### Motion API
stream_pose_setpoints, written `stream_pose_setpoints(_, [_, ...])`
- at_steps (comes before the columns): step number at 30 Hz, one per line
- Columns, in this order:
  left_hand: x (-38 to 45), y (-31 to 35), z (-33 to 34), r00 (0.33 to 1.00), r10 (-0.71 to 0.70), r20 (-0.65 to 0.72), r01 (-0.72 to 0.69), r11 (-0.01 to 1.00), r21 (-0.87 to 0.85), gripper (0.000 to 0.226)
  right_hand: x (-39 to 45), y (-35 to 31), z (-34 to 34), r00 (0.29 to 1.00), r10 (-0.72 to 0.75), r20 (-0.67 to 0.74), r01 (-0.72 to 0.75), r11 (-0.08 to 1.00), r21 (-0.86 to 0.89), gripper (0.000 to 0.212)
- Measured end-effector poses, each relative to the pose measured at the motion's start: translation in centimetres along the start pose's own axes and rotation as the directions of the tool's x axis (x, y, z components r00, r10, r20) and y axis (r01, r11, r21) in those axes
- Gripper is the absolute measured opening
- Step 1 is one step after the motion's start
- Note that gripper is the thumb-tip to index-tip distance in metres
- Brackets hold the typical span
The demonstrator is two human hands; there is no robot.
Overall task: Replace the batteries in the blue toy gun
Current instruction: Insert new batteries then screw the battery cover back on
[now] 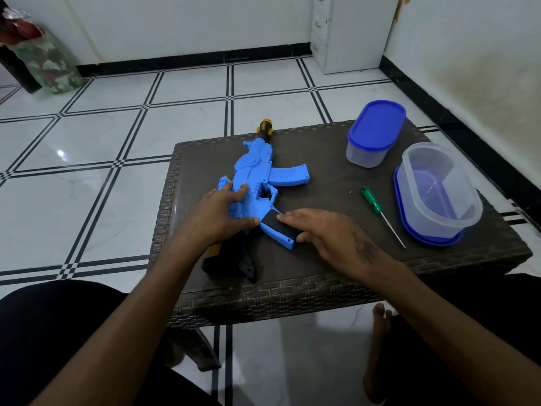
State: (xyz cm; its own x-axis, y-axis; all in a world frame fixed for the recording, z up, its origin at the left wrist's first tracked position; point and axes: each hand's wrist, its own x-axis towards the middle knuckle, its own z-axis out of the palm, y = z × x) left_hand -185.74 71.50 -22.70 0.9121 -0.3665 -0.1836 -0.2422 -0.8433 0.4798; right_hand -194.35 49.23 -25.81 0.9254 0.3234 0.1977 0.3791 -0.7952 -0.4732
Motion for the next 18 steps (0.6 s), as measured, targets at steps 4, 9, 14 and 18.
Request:
stream_pose_setpoints(4, [-0.3, -0.2, 0.1, 1.000, 0.011, -0.006, -0.011, 1.000, -0.029, 0.090, -0.2, 0.5, -2.1, 0.994, 0.064, -0.091, -0.069, 0.996, -0.055, 0.047])
stream_pose_setpoints(9, [-0.6, -0.1, 0.1, 1.000, 0.020, -0.010, -0.020, 1.000, -0.002, 0.099, 0.6, 2.6, -5.5, 0.922, 0.359, -0.143, -0.379, 0.913, -0.150, 0.036])
stream_pose_setpoints(14, [-0.6, -0.2, 0.5, 1.000, 0.016, -0.013, -0.015, 0.998, 0.067, 0.102, 2.1, 4.0, -7.7, 0.876, 0.477, -0.071, -0.464, 0.793, -0.394, 0.034])
stream_pose_setpoints(18, [-0.4, 0.2, 0.3, 1.000, 0.001, -0.010, 0.000, 0.994, 0.107, 0.102, 4.6, 4.3, -8.2, 0.803, 0.590, 0.090, -0.511, 0.758, -0.405, 0.037])
